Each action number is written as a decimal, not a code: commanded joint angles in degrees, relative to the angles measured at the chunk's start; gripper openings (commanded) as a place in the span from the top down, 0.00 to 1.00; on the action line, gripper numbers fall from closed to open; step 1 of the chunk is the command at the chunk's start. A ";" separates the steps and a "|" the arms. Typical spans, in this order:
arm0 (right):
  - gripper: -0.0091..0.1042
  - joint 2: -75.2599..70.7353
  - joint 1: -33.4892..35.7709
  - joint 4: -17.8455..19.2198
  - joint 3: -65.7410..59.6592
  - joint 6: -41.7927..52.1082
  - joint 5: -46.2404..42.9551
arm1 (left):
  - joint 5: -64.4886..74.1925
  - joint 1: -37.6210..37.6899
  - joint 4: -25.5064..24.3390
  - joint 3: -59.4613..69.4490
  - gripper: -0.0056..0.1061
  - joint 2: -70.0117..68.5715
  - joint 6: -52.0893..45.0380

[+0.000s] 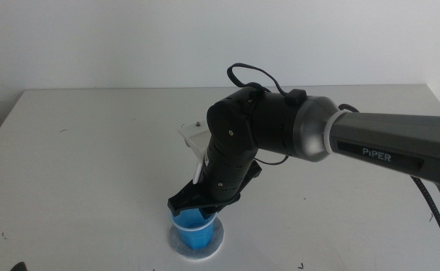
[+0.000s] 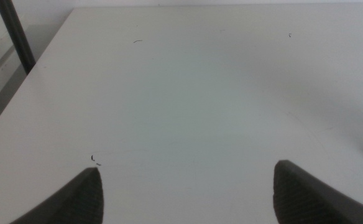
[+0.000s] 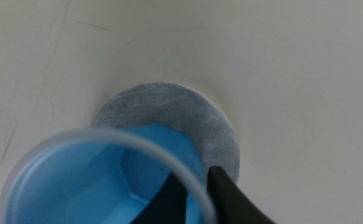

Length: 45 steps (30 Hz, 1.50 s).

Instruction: Place an empty cup on a cup mat.

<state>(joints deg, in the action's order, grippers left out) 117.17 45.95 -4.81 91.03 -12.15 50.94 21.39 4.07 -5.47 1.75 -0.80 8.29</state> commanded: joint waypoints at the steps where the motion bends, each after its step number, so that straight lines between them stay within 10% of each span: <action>1: 0.76 -3.36 0.21 0.71 1.41 0.53 -1.33 | -3.81 -0.06 -0.06 -0.34 0.01 -0.69 0.21; 13: 0.34 -3.55 -0.78 1.33 9.28 0.31 11.50 | -3.81 -0.06 -0.06 -0.34 0.01 -0.69 0.21; 30: 0.34 -22.43 -7.83 10.80 18.19 1.61 23.15 | -3.81 -0.06 -0.06 -0.34 0.01 -0.69 0.21; 45: 0.34 -58.51 -36.39 10.64 -18.85 -2.50 7.30 | -3.81 -0.06 -0.06 -0.34 0.01 -0.69 0.21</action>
<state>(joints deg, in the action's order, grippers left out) 62.20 11.66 5.37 74.05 -14.72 63.10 21.39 4.07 -5.47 1.75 -0.80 8.29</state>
